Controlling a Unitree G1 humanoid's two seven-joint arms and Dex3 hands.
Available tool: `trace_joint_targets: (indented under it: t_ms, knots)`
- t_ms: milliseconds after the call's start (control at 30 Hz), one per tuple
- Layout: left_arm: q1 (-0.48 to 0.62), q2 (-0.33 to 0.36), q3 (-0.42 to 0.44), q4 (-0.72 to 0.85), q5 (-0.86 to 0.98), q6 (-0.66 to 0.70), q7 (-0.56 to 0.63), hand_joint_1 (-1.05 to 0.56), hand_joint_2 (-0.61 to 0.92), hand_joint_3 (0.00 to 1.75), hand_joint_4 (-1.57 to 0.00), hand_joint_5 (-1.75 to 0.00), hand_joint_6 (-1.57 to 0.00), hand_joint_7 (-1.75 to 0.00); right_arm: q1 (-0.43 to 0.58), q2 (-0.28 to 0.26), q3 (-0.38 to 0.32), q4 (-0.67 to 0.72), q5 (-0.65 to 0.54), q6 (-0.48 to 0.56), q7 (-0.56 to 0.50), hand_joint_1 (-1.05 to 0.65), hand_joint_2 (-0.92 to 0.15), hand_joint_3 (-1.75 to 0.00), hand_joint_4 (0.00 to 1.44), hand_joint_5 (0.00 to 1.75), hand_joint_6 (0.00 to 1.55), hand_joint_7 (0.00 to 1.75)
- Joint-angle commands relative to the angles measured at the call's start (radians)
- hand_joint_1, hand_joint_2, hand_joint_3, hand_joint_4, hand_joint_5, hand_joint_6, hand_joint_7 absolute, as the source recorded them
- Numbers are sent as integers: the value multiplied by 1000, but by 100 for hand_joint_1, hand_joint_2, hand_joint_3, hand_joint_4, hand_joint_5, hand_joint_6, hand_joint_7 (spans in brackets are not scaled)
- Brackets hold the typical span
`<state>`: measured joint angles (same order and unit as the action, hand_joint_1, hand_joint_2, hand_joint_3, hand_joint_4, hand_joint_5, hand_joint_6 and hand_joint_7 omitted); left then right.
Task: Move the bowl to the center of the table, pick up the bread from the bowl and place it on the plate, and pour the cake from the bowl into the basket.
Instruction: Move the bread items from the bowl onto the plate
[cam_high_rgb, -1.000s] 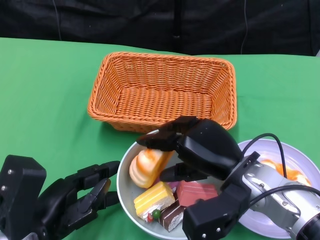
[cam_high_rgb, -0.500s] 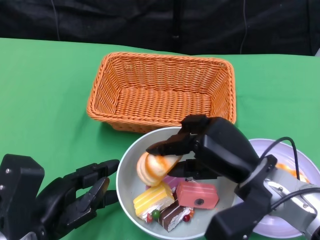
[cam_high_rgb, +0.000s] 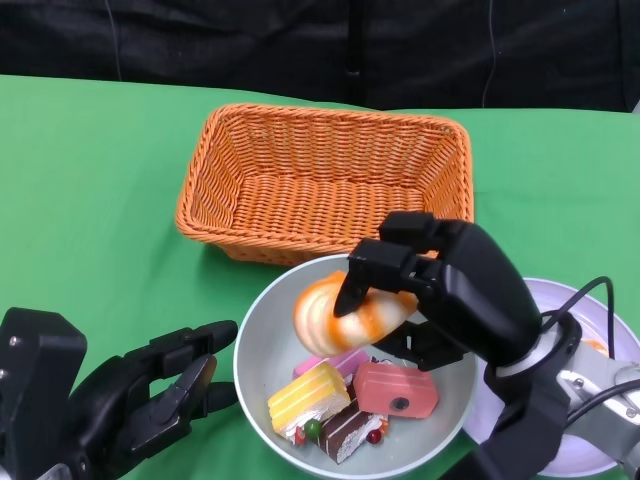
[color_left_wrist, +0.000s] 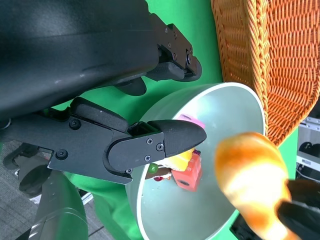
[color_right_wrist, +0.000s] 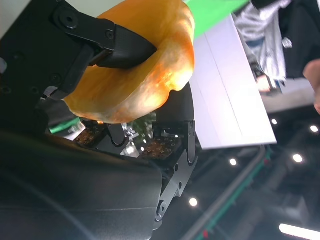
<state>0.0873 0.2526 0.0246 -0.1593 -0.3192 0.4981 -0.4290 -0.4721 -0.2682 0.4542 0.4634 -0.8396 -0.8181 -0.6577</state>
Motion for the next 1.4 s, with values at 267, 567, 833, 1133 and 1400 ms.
trace_joint_targets:
  t_ms: [267, 567, 833, 1133, 1400]
  knots:
    - [-5, 16, 18, 0, -7, 11, -7, -68, 92, 62, -16, -67, -34, 0, 77, -67, -139, -161, 142, -90, 68, -23, -13, -175, 99, 175, 87, 161]
    - [-15, 17, 24, 28, -5, 3, -15, -68, 92, 62, -15, -68, -34, 0, 175, -93, -284, -239, 292, -147, 173, -16, -7, -175, 100, 173, 92, 150]
    - [-23, 13, 36, 54, -13, 1, -21, -68, 92, 61, -15, -67, -33, 0, 245, -122, -426, -252, 270, -161, 182, -17, -6, -175, 102, 173, 96, 149]
    - [-12, 17, 49, 43, -22, -3, -33, -67, 92, 61, -14, -68, -33, 0, 335, -143, -522, -306, 274, -106, 236, -11, -3, -175, 105, 175, 96, 148]
    - [-7, 33, 61, 18, -39, 26, -28, -67, 92, 62, -12, -68, -34, 0, 348, -133, -517, -288, 230, -51, 255, -1, 6, -175, 106, 175, 100, 142]
